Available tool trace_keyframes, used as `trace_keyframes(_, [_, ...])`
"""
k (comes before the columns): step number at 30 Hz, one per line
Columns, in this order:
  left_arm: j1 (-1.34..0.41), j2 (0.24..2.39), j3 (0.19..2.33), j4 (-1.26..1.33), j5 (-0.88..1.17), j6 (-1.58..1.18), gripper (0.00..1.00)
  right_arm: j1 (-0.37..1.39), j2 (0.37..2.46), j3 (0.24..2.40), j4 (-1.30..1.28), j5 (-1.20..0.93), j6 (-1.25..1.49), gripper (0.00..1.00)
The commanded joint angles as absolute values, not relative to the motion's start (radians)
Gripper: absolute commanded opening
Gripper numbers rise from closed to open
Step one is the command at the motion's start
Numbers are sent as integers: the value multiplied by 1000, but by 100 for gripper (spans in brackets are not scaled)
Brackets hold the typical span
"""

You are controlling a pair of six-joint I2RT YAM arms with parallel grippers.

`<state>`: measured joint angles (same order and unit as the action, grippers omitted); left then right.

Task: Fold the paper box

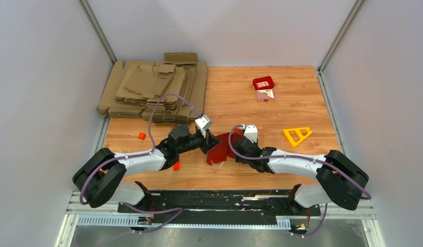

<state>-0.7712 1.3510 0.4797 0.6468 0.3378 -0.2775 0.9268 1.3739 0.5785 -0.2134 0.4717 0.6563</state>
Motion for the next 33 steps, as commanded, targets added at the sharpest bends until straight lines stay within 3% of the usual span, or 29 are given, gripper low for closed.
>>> trace_keyframes(1, [-778,1331,486,595,332,-246,0,925,1340,550,-274,434,635,48])
trace_keyframes(13, [-778,1333,487,594,332,-243,1,1029,1600,663,-360,518,631,53])
trace_keyframes(25, [-778,1323,491,566,301,-242,5,1021,1393,660,-335,461,594,58])
trace_keyframes(29, [-778,1323,501,547,298,-236,5,1000,1297,643,-322,392,574,67])
trace_keyframes(33, [-778,1325,507,534,303,-236,4,987,1203,648,-359,367,552,84])
